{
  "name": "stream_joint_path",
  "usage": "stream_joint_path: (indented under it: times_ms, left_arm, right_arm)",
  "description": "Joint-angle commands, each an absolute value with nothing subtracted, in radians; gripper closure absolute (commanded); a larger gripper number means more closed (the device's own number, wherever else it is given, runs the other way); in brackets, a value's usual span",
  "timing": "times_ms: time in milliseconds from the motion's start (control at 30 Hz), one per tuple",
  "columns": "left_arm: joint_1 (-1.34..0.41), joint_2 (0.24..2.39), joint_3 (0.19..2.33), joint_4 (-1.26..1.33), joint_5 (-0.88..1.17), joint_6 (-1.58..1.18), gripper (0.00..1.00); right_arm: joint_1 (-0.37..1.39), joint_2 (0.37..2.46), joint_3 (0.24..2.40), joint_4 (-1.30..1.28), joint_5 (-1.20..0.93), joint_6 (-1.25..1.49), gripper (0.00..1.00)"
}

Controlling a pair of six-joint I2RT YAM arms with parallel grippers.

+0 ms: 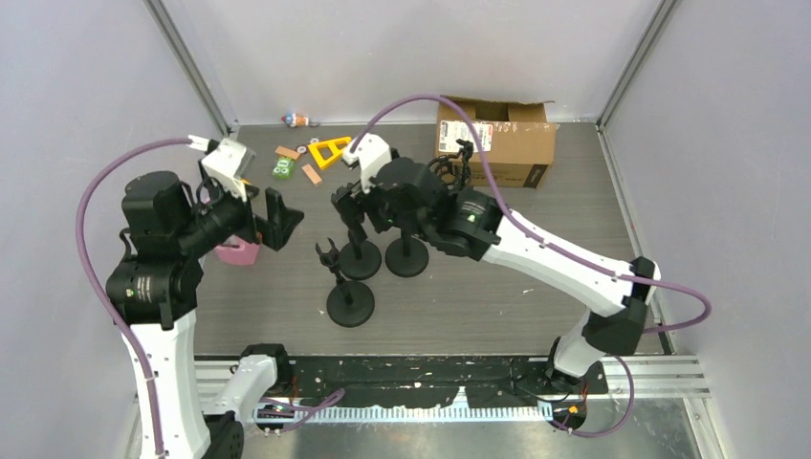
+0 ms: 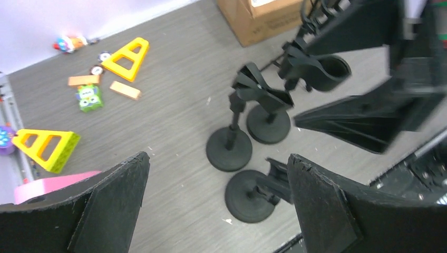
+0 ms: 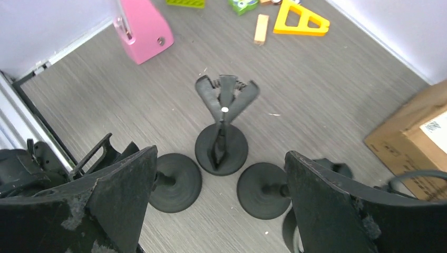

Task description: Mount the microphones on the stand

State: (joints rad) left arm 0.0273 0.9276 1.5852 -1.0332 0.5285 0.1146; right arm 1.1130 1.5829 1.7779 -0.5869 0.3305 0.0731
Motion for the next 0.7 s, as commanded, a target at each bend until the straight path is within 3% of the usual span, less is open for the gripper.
stream_joint_path:
  times_ms: [0,200,267,467,567,667]
  left_arm:
    - [0.034,0.908,1.509,-1.145,0.647,0.191,0.0]
    - [0.034,0.846,1.453,-1.175,0.694,0.227,0.0]
    - [0.035,0.833,1.436,-1.186,0.709,0.237,0.01]
    - [0.035,0.749,1.291,-1.176,0.724,0.337,0.0]
    - [0.035,0.71,1.217,-1.16,0.733,0.377,0.0]
    - [0.035,0.694,1.148,-1.123,0.763,0.381,0.01]
  right_arm:
    - [1.118,1.637,1.833,-0.553,0.271,0.046,0.05]
    - [1.117,1.712,1.853,-0.53,0.273,0.028,0.01]
    - [1.115,1.737,1.866,-0.528,0.296,0.018,0.06]
    - [1.082,1.804,1.908,-0.507,0.31,0.007,0.3]
    - [1.061,1.82,1.922,-0.476,0.308,0.007,0.54]
    - [1.043,1.848,1.957,-0.474,0.309,0.006,0.71]
